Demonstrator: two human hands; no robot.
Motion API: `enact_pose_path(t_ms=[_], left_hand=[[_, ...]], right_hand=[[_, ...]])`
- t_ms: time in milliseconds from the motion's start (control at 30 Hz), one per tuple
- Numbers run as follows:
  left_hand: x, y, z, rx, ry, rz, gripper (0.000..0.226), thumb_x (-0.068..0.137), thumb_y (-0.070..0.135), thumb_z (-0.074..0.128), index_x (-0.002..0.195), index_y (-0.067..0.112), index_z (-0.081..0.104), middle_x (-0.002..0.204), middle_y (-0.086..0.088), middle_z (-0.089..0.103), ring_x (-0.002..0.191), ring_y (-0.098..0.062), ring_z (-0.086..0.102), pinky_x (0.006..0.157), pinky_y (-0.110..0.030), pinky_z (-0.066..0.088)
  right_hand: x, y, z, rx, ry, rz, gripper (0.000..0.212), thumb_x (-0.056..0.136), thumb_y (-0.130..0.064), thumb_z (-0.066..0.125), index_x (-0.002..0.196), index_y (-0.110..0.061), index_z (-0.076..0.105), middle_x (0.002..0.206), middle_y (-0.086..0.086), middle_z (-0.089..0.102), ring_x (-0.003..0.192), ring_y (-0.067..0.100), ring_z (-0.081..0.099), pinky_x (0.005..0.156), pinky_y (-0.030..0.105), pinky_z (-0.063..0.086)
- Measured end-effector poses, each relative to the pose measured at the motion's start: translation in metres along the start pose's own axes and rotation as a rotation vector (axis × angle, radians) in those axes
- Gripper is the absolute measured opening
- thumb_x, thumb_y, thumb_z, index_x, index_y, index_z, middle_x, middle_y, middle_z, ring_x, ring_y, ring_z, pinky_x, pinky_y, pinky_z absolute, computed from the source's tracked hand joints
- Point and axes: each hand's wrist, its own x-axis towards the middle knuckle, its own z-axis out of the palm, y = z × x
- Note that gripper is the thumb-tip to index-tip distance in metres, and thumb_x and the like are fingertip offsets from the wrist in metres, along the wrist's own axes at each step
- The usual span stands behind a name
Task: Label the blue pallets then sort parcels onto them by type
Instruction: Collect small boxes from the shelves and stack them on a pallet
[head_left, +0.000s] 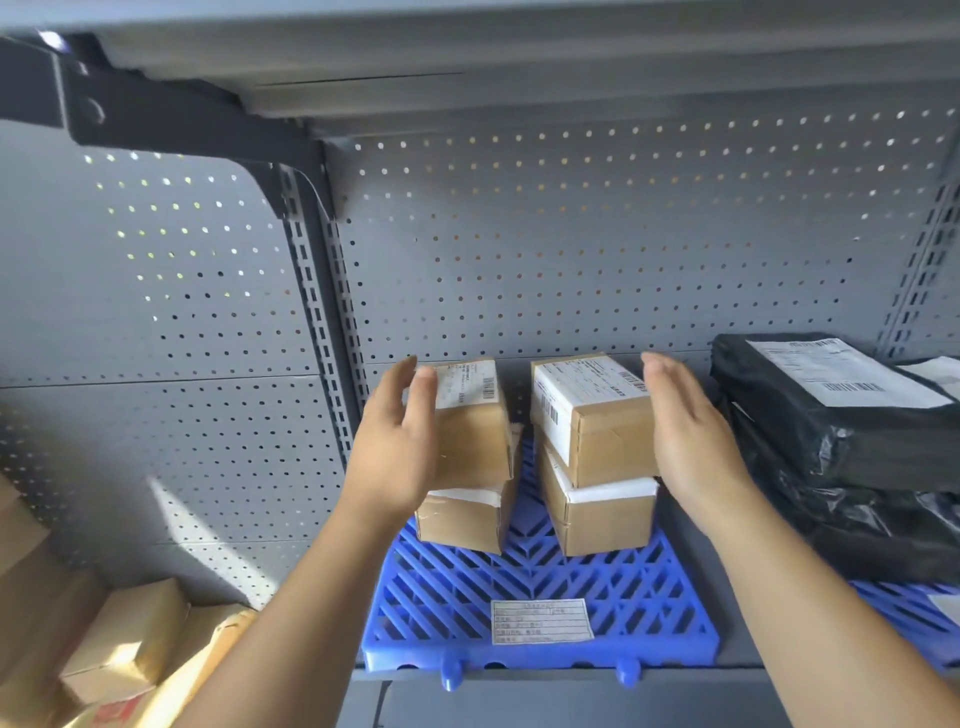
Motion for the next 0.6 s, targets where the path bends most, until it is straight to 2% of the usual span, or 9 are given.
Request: enact_pose_path(t_ms=[67,133,200,267,333,433,533,600], left_hand=[[-0.005,-0.008,-0.002,-0.054,0.007,-0.003,0.054,0.101,0.061,0.036,0.15,0.04,0.041,0.153,0.014,0.046,0.139,-0.008,0.043,0.106,-0.017,0.031],[-0.009,-0.012,-0.001,-0.08,-0.015,0.003,0.06,0.095,0.07,0.036,0.149,0.044,0.04,0.152,0.011,0.049,0.139,-0.014,0.047,0.114,-0.029,0.034],[-0.01,-0.013,0.001,-0.104,-0.038,-0.015,0.068,0.087,0.077,0.034,0.147,0.046,0.043,0.15,0.016,0.051,0.138,-0.011,0.047,0.112,-0.025,0.035],[-0.008,-0.015,0.001,-0.144,-0.037,-0.038,0.069,0.084,0.08,0.032,0.144,0.048,0.047,0.148,0.012,0.054,0.139,-0.012,0.046,0.115,-0.029,0.035],[-0.007,-0.018,0.0,-0.246,-0.04,-0.087,0.067,0.085,0.079,0.032,0.142,0.048,0.05,0.145,0.018,0.055,0.139,-0.01,0.047,0.118,-0.038,0.035],[-0.009,-0.028,0.001,-0.425,-0.072,-0.207,0.055,0.099,0.071,0.027,0.141,0.045,0.052,0.139,0.019,0.059,0.134,-0.014,0.053,0.111,-0.039,0.04],[-0.012,-0.041,0.005,-0.501,-0.138,-0.309,0.064,0.101,0.068,0.018,0.148,0.037,0.048,0.142,0.002,0.061,0.132,-0.021,0.057,0.115,-0.049,0.039],[-0.016,-0.048,0.008,-0.531,-0.181,-0.35,0.065,0.101,0.069,0.016,0.147,0.036,0.049,0.139,-0.001,0.064,0.129,-0.021,0.059,0.114,-0.051,0.039]], right_hand=[[-0.001,0.01,0.001,0.099,-0.018,0.076,0.074,0.083,-0.077,0.028,0.145,-0.041,0.048,0.149,-0.019,0.048,0.135,0.001,0.042,0.117,0.033,0.028],[-0.002,0.02,0.004,0.19,-0.037,0.172,0.077,0.083,-0.082,0.029,0.145,-0.041,0.048,0.149,-0.016,0.05,0.137,0.007,0.044,0.12,0.042,0.029],[-0.004,0.028,0.008,0.248,-0.053,0.242,0.082,0.085,-0.084,0.031,0.148,-0.034,0.049,0.149,-0.012,0.052,0.137,0.008,0.046,0.12,0.043,0.029],[-0.006,0.032,0.009,0.308,-0.054,0.276,0.092,0.075,-0.091,0.033,0.14,-0.03,0.059,0.137,-0.012,0.063,0.129,0.008,0.054,0.116,0.039,0.035],[-0.008,0.033,0.009,0.34,-0.048,0.276,0.098,0.065,-0.098,0.034,0.129,-0.032,0.067,0.121,-0.014,0.071,0.115,0.004,0.063,0.104,0.033,0.043],[-0.01,0.036,0.008,0.392,-0.09,0.258,0.101,0.056,-0.104,0.034,0.118,-0.034,0.073,0.109,-0.016,0.076,0.099,-0.004,0.069,0.085,0.026,0.045],[-0.013,0.041,0.01,0.477,-0.145,0.235,0.088,0.06,-0.102,0.038,0.114,-0.042,0.074,0.115,-0.013,0.075,0.105,0.0,0.069,0.087,0.03,0.047],[-0.016,0.047,0.013,0.513,-0.157,0.252,0.087,0.058,-0.102,0.042,0.115,-0.044,0.073,0.119,-0.012,0.074,0.111,0.003,0.067,0.093,0.035,0.048]])
